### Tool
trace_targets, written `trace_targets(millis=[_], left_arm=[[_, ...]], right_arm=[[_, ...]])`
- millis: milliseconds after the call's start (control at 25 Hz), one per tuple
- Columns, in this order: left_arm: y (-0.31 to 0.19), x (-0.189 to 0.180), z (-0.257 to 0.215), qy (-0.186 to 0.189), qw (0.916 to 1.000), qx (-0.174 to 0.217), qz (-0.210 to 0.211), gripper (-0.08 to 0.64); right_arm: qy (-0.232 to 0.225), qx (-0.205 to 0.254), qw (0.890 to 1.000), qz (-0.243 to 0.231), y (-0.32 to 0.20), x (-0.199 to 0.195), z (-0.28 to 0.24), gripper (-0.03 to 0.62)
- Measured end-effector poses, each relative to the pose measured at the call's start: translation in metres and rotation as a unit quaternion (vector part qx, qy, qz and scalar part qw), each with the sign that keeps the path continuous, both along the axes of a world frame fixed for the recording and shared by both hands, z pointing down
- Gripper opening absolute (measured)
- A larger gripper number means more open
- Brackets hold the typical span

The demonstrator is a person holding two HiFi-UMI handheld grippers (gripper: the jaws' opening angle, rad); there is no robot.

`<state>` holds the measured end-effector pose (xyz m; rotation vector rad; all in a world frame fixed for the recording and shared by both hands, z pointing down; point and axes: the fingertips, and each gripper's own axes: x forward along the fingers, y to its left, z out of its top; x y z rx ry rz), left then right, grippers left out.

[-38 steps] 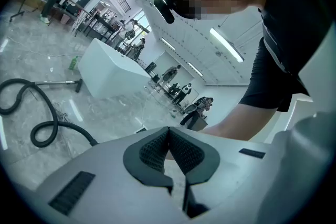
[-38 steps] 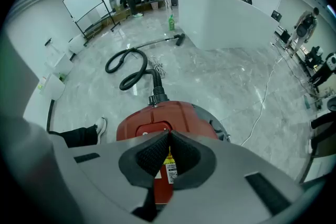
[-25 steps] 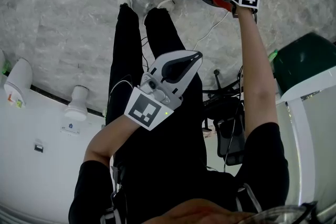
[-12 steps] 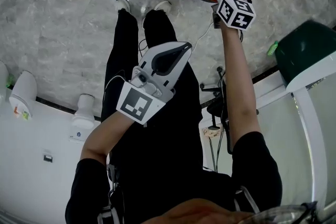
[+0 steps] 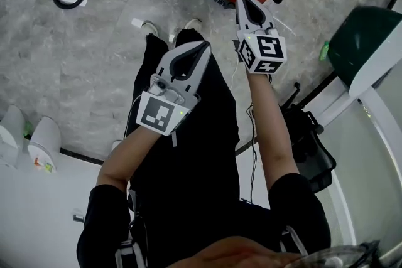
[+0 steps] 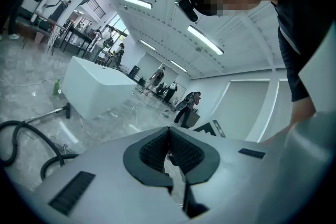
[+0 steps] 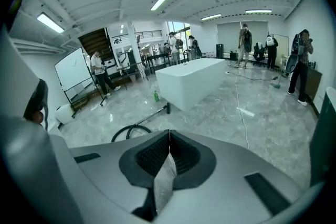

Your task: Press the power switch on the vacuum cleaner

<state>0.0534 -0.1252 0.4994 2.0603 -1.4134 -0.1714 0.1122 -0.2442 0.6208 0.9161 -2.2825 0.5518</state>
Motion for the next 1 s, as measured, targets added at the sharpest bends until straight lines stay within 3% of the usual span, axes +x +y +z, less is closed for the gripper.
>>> trace_targets(millis=[320,520,720,880,1000], left_arm=[[0.02,-0.003,-0.082,-0.022,0.9965,0.074,0.033,0.018],[0.043,0.0,-0.132,-0.019,0.9924,0.11,0.052,0.018],[0.056,-0.004,-0.177,-0.049,0.989,0.131,0.048,0.018],[0.05,0.003,-0.21,-0.064,0.9768,0.195,0.061,0.018],[0.053,0.013,-0.23,-0.071,0.9757,0.198,0.061,0.018]], right_arm=[[-0.037,0.116,0.992,0.046,0.066,0.005,-0.14,0.02],[-0.074,0.148,0.984,0.07,0.112,0.007,-0.212,0.02],[-0.102,0.186,0.973,0.093,0.147,-0.001,-0.272,0.02],[-0.114,0.217,0.964,0.108,0.156,-0.016,-0.297,0.02],[-0.125,0.219,0.959,0.127,0.169,-0.004,-0.315,0.02]])
